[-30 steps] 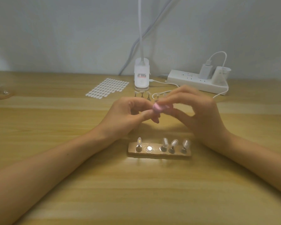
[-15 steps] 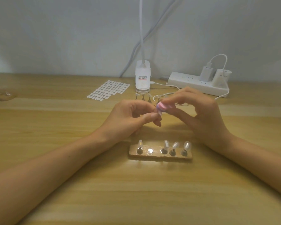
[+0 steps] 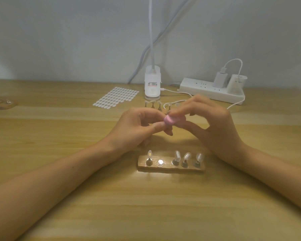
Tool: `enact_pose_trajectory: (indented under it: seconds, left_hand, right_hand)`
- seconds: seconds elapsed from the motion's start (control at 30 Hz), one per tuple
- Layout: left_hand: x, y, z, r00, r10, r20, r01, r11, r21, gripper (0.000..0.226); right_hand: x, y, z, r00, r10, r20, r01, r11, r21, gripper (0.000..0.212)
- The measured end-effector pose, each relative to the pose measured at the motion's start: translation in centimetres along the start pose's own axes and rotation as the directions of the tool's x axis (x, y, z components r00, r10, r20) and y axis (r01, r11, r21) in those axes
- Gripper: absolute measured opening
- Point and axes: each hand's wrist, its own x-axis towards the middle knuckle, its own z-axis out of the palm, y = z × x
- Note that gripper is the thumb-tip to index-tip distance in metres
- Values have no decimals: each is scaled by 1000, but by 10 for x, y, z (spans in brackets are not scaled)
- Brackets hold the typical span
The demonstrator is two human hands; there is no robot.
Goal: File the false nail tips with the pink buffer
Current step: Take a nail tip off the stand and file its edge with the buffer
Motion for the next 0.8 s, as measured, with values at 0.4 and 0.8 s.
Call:
enact_pose_trajectory:
  seconds: [0.4, 0.8]
  left_hand:
    - [0, -1, -1, 1000, -2, 7, 2, 1000, -9, 17]
    - [0, -2, -1, 1000, -1, -13, 1, 1000, -3, 26]
  right_hand:
    - [1, 1, 0, 998, 43, -40, -43, 999, -7, 12]
    - [1, 0, 2, 999, 33, -11, -33, 999, -13, 14]
